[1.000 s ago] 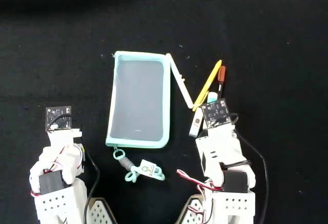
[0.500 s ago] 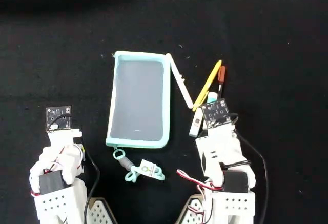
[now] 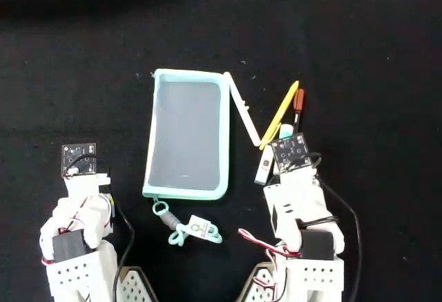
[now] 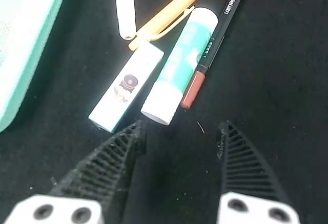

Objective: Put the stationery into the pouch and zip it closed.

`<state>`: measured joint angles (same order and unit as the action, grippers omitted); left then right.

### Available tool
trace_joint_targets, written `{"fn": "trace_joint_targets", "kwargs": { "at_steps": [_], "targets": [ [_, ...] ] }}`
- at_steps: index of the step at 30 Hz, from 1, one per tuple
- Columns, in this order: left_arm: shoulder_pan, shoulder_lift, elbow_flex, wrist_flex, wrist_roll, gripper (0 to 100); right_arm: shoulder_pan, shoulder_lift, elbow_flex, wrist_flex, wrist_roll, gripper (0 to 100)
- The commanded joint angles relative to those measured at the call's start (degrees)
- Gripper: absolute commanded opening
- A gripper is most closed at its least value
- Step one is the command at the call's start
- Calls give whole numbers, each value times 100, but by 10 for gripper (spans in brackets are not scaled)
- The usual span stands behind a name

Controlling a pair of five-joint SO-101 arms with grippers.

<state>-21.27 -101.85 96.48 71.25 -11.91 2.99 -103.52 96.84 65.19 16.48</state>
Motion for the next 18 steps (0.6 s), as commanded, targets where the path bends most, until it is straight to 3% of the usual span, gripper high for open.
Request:
{"fn": "trace_joint_targets", "kwargs": {
  "at_steps": [1, 12, 14, 17, 18],
  "targets": [
    [-22, 26, 92, 26, -44, 107, 18, -295, -31, 44, -44, 240],
    [-22, 26, 92, 26, -44, 107, 18, -286, -31, 62, 0, 232],
    [-22, 26, 92, 26, -44, 107, 18, -286, -31, 62, 0, 173],
    [-22, 26, 92, 26, -44, 107, 18, -286, -31, 53, 26, 8],
    [-22, 26, 92, 26, -44, 107, 18, -286, -31, 62, 105, 21]
  ]
}}
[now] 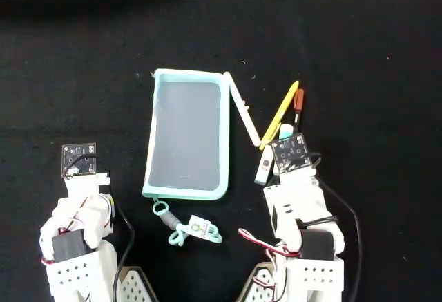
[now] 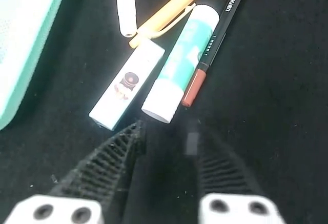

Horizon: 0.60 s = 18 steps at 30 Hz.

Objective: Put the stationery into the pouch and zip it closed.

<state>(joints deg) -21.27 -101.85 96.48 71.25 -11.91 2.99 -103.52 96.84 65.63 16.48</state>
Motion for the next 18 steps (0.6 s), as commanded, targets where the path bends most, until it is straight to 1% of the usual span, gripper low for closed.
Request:
{"fn": "trace_joint_targets", "kwargs": {
  "at_steps": [1, 3, 14, 16, 18],
  "targets": [
    [-22, 26, 92, 26, -44, 107, 18, -286, -31, 18, 132, 44],
    [-22, 26, 92, 26, -44, 107, 18, -286, -31, 18, 79, 57],
    [-22, 26, 92, 26, -44, 107, 18, -286, -31, 18, 105, 63],
    [-22, 26, 92, 26, -44, 107, 18, -286, -31, 18, 88, 101],
    [-22, 26, 92, 26, -44, 107, 18, -286, -31, 18, 79, 170]
  ]
}}
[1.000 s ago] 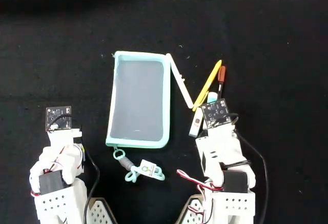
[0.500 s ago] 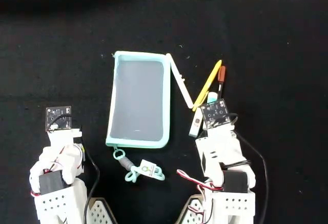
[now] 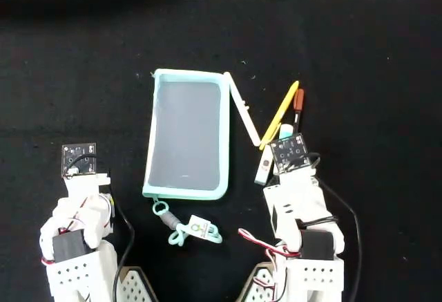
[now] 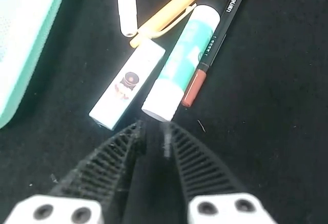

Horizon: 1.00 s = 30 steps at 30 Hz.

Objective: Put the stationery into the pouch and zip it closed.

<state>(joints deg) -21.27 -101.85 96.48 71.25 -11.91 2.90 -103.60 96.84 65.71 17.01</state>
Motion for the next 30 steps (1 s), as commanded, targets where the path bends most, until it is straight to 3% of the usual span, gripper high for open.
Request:
{"fn": "trace_joint_targets", "kwargs": {
  "at_steps": [1, 4, 10, 19, 24, 30],
  "targets": [
    [-22, 26, 92, 26, -44, 107, 26, -277, -31, 18, 26, 201],
    [-22, 26, 92, 26, -44, 107, 0, -286, -31, 62, 62, 224],
    [-22, 26, 92, 26, -44, 107, -914, -268, -189, 105, 343, 225],
    [-22, 26, 92, 26, -44, 107, -1108, -40, -1077, 193, 299, 225],
    [-22, 26, 92, 26, -44, 107, -1626, 1455, -2026, 105, 299, 225],
    [-22, 26, 92, 26, -44, 107, -2470, 4804, -4101, 703, 308, 226]
  ]
}}
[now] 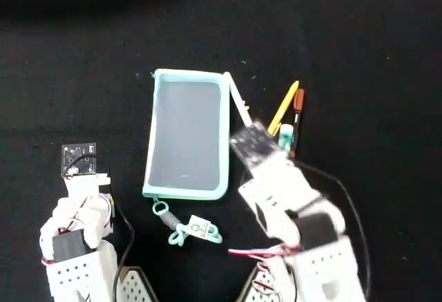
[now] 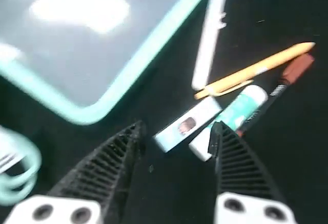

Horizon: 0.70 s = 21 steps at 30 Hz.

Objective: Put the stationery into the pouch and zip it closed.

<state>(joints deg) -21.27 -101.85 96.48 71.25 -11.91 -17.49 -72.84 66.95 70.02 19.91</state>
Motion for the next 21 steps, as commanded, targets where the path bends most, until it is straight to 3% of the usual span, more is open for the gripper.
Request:
{"fn": "trace_joint_targets", "kwargs": {
  "at_steps": [1, 5, 10, 15, 21],
  "targets": [
    [-22, 26, 92, 26, -44, 107, -607, 2264, -1341, 387, 18, 226],
    [-22, 26, 92, 26, -44, 107, -1319, 4127, -1745, 475, 18, 226],
    [-22, 26, 92, 26, -44, 107, -1565, 5525, -1534, -659, -26, 225],
    [-22, 26, 92, 26, -44, 107, -1565, 6141, -1297, -1451, -26, 217],
    [-22, 26, 92, 26, -44, 107, -1556, 6220, -1305, -1521, -26, 163]
  ]
}}
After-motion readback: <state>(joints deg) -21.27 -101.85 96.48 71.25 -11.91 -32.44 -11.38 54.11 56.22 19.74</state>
